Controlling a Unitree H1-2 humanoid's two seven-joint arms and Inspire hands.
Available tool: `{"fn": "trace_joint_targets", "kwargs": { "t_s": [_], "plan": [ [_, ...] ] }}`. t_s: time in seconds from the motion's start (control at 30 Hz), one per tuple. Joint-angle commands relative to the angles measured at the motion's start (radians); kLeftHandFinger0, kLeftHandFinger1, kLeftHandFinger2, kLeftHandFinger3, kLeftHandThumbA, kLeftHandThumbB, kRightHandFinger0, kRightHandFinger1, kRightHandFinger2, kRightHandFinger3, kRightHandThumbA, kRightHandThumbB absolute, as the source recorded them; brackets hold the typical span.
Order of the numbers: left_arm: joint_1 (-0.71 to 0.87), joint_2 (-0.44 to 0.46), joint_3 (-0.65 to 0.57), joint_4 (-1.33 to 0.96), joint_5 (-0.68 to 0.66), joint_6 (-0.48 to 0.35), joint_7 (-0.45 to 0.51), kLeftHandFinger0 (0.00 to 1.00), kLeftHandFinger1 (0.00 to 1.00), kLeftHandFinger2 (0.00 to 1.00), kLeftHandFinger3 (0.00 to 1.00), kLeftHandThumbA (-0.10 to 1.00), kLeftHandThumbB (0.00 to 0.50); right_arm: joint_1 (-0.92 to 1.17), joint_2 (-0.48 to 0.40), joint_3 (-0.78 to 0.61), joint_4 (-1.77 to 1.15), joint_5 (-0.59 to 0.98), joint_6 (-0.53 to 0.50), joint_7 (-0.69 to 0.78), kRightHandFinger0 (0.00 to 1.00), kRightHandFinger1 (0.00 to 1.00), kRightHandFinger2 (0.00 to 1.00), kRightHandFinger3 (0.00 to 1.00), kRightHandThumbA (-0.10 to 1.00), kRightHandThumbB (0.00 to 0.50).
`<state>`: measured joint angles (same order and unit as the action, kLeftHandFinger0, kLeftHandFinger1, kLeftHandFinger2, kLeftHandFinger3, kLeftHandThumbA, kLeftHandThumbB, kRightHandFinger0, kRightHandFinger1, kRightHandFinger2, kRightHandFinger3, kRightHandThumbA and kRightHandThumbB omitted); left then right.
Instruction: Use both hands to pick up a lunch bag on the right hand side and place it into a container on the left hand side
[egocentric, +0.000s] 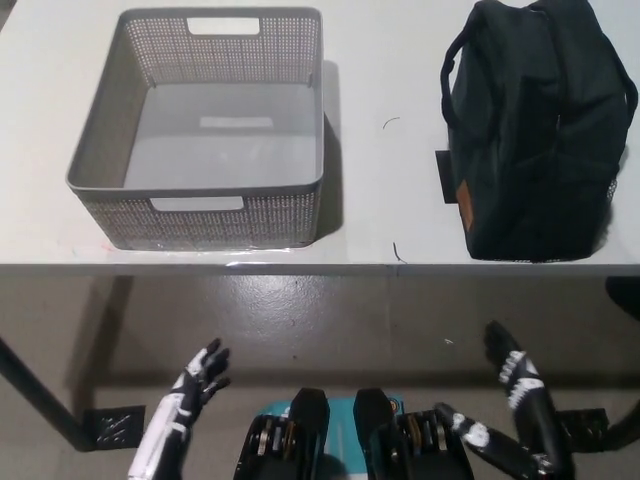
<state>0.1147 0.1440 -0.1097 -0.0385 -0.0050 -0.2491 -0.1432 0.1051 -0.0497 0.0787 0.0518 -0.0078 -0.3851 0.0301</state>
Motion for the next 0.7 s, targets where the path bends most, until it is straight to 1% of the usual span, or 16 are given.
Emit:
{"fn": "trace_joint_targets", "kwargs": {
  "t_s": [0.0, 0.03, 0.07, 0.1, 0.13, 0.17, 0.2, 0.23, 0.27, 0.43, 0.47, 0.5, 0.53, 0.57, 0.6, 0.67],
  "plan": [
    [-0.015, 0.034, -0.075, -0.182, -0.071, -0.016, -0.112, 1.0, 1.0, 1.0, 1.0, 1.0, 0.332, 0.005, -0.014, -0.036, -0.159, 0.007, -0.084, -0.011, 1.0, 1.0, 1.0, 1.0, 1.0, 0.213],
    [-0.022, 0.034, -0.098, -0.247, -0.082, 0.024, -0.123, 1.0, 1.0, 1.0, 1.0, 1.0, 0.356, 0.003, -0.019, -0.045, -0.187, -0.001, -0.085, -0.016, 1.0, 1.0, 1.0, 1.0, 1.0, 0.209],
    [-0.028, 0.035, -0.112, -0.281, -0.082, 0.043, -0.125, 1.0, 1.0, 1.0, 1.0, 1.0, 0.359, 0.003, -0.02, -0.05, -0.207, -0.006, -0.085, -0.019, 1.0, 1.0, 1.0, 1.0, 1.0, 0.221],
    [-0.037, 0.034, -0.124, -0.31, -0.073, 0.052, -0.126, 1.0, 1.0, 1.0, 1.0, 1.0, 0.36, 0.003, -0.02, -0.056, -0.23, -0.003, -0.085, -0.021, 1.0, 1.0, 1.0, 1.0, 1.0, 0.233],
    [-0.042, 0.034, -0.129, -0.323, -0.068, 0.056, -0.126, 1.0, 1.0, 1.0, 1.0, 1.0, 0.359, 0.003, -0.02, -0.058, -0.24, 0.001, -0.085, -0.02, 1.0, 1.0, 1.0, 1.0, 1.0, 0.233],
    [-0.058, 0.034, -0.138, -0.349, -0.044, 0.054, -0.127, 1.0, 1.0, 1.0, 1.0, 1.0, 0.345, -0.001, -0.023, -0.062, -0.264, 0.003, -0.085, -0.018, 1.0, 1.0, 1.0, 1.0, 1.0, 0.248],
    [-0.078, 0.031, -0.145, -0.375, -0.025, 0.048, -0.127, 1.0, 1.0, 1.0, 1.0, 1.0, 0.327, -0.006, -0.026, -0.068, -0.296, 0.003, -0.074, -0.017, 1.0, 1.0, 1.0, 1.0, 1.0, 0.294],
    [-0.095, 0.03, -0.151, -0.397, -0.019, 0.053, -0.129, 1.0, 1.0, 1.0, 1.0, 1.0, 0.323, -0.01, -0.029, -0.074, -0.319, 0.004, -0.069, -0.016, 1.0, 1.0, 1.0, 1.0, 1.0, 0.32],
    [-0.11, 0.03, -0.152, -0.409, -0.014, 0.058, -0.13, 1.0, 1.0, 1.0, 1.0, 1.0, 0.327, -0.018, -0.031, -0.081, -0.333, -0.003, -0.059, -0.019, 1.0, 1.0, 1.0, 1.0, 1.0, 0.364],
    [-0.226, 0.017, -0.147, -0.46, 0.001, 0.124, -0.125, 1.0, 1.0, 1.0, 1.0, 1.0, 0.35, -0.088, -0.065, -0.135, -0.383, 0.047, -0.004, -0.022, 1.0, 1.0, 1.0, 1.0, 1.0, 0.405],
    [-0.251, 0.012, -0.146, -0.461, 0.003, 0.135, -0.124, 1.0, 1.0, 1.0, 1.0, 1.0, 0.342, -0.099, -0.073, -0.148, -0.396, 0.064, 0.027, -0.022, 1.0, 1.0, 1.0, 1.0, 1.0, 0.438],
    [-0.271, 0.01, -0.145, -0.46, 0.006, 0.141, -0.123, 1.0, 1.0, 1.0, 1.0, 1.0, 0.34, -0.11, -0.077, -0.158, -0.402, 0.071, 0.048, -0.024, 1.0, 1.0, 1.0, 1.0, 1.0, 0.449],
    [-0.308, 0.004, -0.144, -0.453, 0.019, 0.157, -0.121, 1.0, 1.0, 1.0, 1.0, 1.0, 0.336, -0.131, -0.087, -0.179, -0.39, 0.078, 0.052, -0.031, 1.0, 1.0, 1.0, 1.0, 1.0, 0.478],
    [-0.337, -0.002, -0.143, -0.444, 0.029, 0.168, -0.12, 1.0, 1.0, 1.0, 1.0, 1.0, 0.338, -0.146, -0.093, -0.195, -0.38, 0.081, 0.056, -0.038, 1.0, 1.0, 1.0, 1.0, 1.0, 0.484],
    [-0.355, -0.007, -0.143, -0.435, 0.029, 0.177, -0.119, 1.0, 1.0, 1.0, 1.0, 1.0, 0.357, -0.156, -0.096, -0.205, -0.377, 0.084, 0.062, -0.04, 1.0, 1.0, 1.0, 1.0, 1.0, 0.487],
    [-0.435, -0.044, -0.137, -0.372, 0.02, 0.205, -0.101, 1.0, 1.0, 1.0, 1.0, 1.0, 0.38, -0.193, -0.122, -0.236, -0.364, 0.117, 0.089, -0.039, 1.0, 1.0, 1.0, 1.0, 1.0, 0.472]
  ]
}}
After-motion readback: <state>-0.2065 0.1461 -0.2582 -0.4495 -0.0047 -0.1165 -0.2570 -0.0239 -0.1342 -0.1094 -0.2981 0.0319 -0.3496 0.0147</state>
